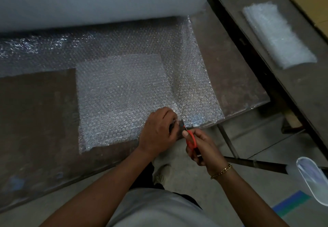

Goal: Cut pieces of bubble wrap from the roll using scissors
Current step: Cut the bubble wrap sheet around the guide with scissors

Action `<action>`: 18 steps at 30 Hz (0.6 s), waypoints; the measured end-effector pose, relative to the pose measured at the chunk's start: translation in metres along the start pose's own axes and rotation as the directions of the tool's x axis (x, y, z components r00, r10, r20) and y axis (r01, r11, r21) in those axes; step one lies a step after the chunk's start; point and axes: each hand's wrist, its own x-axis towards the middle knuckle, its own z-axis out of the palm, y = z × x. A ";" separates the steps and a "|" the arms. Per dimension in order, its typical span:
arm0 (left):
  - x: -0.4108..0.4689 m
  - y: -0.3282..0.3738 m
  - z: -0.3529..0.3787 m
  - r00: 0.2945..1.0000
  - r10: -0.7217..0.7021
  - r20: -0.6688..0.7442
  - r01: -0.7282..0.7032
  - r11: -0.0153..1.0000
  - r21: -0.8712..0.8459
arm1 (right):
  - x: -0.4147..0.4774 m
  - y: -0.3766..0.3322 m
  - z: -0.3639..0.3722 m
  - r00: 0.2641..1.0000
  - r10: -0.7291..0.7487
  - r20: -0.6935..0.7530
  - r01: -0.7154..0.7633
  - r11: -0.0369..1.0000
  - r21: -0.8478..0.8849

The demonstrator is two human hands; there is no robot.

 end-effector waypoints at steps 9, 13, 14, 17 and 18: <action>0.000 -0.002 0.001 1.000 -0.002 0.019 0.002 1.000 -0.012 | 0.010 -0.008 0.004 0.999 -0.030 0.026 0.030 0.999 -0.022; 0.000 -0.002 0.001 1.000 -0.006 0.025 0.006 1.000 -0.008 | 0.011 -0.008 0.006 0.999 -0.036 0.028 0.036 0.999 -0.021; 0.000 -0.002 0.001 1.000 -0.007 0.024 0.008 1.000 -0.008 | 0.011 -0.008 0.006 0.999 -0.038 0.030 0.039 0.999 -0.018; 0.000 -0.001 0.001 1.000 -0.004 0.021 0.004 1.000 -0.007 | 0.012 -0.006 0.005 0.998 -0.052 0.031 0.052 0.999 -0.012; 0.000 -0.001 0.001 1.000 -0.003 0.020 0.003 1.000 -0.006 | 0.011 -0.005 0.005 0.998 -0.058 0.031 0.059 0.998 -0.010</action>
